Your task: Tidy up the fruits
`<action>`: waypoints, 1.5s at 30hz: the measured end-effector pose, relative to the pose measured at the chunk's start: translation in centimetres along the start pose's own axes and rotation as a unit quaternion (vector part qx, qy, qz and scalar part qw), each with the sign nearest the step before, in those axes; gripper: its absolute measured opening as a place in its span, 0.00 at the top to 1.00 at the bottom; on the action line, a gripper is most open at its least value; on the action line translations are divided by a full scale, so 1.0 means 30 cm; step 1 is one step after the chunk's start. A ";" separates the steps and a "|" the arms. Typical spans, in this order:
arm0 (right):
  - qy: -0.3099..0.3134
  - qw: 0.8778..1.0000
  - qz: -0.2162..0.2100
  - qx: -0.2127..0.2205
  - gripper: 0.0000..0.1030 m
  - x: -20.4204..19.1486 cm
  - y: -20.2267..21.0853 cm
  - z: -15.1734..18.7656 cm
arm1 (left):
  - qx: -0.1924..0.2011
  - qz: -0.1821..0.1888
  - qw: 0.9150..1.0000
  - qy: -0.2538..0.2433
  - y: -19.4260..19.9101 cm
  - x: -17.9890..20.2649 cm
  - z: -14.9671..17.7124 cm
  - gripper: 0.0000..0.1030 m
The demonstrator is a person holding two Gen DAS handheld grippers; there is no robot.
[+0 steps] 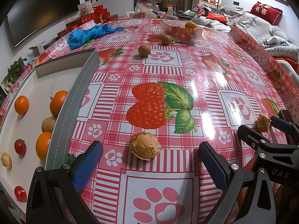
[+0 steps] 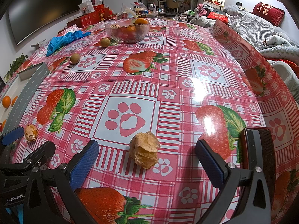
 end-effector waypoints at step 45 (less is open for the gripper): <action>-0.002 0.993 -0.111 -0.026 0.74 -0.040 0.067 0.010 | -0.004 0.007 1.000 -0.002 0.041 0.010 -0.007 0.47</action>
Point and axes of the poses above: each gripper's, at about its wrist camera, not at the fingertips, and y roughly against the way its jaws point, x to its right, z to its underside, the point moved 9 cm from there along -y, roughly the way its jaws point, and after that the axes turned 10 degrees about -y, right-handed, at the moved point
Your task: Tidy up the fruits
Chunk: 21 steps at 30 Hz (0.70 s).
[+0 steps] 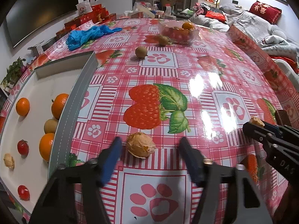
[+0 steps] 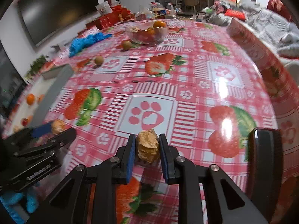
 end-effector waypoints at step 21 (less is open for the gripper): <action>-0.031 0.999 -0.029 -0.012 0.74 0.000 0.042 -0.028 | 0.040 0.043 0.998 0.007 0.154 -0.025 -0.067 0.73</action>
Point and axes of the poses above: each gripper's, at about its wrist camera, not at the fingertips, and y roughly against the way its jaws point, x to its right, z to its underside, the point moved 9 cm from there along -y, roughly the way its jaws point, and after that the axes turned 10 degrees about -y, right-handed, at the moved point
